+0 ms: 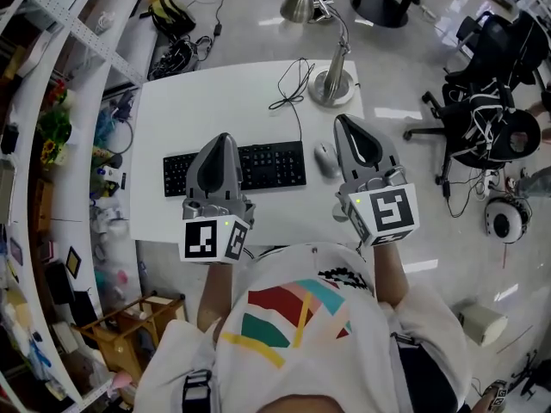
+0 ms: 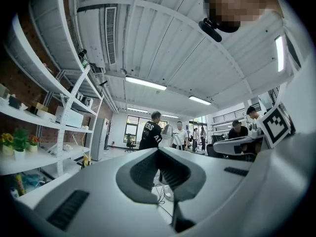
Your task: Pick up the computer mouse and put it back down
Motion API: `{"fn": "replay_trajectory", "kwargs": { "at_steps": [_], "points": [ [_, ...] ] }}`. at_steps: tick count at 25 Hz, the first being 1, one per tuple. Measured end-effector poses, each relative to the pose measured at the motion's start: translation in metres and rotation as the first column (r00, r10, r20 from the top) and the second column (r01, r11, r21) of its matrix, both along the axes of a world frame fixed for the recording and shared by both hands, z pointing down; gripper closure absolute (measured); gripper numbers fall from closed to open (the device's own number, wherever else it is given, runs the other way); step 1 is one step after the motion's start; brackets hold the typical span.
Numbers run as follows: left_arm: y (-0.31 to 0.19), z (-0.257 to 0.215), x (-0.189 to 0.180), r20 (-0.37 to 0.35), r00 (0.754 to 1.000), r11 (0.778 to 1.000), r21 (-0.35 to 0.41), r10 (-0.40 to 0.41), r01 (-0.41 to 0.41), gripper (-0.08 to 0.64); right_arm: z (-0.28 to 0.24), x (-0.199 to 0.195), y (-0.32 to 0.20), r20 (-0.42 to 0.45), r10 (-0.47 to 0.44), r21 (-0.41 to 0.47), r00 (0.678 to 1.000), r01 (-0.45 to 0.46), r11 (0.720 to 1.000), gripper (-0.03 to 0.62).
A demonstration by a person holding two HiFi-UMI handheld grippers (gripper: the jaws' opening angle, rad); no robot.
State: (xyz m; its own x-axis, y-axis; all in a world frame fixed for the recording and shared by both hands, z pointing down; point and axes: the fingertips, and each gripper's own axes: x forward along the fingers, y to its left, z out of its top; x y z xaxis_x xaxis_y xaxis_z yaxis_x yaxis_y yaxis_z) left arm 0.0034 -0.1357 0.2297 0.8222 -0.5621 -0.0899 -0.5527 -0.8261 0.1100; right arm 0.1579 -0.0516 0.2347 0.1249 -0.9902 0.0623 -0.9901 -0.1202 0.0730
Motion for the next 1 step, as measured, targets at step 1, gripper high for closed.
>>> {"fn": "replay_trajectory", "kwargs": {
  "at_steps": [1],
  "points": [
    [-0.0005, 0.0014, -0.0015, 0.005, 1.000, 1.000, -0.003, -0.006, 0.006, 0.517, 0.0014, -0.0005, -0.0005, -0.002, -0.002, -0.006, 1.000, 0.002, 1.000, 0.580]
  ]
}}
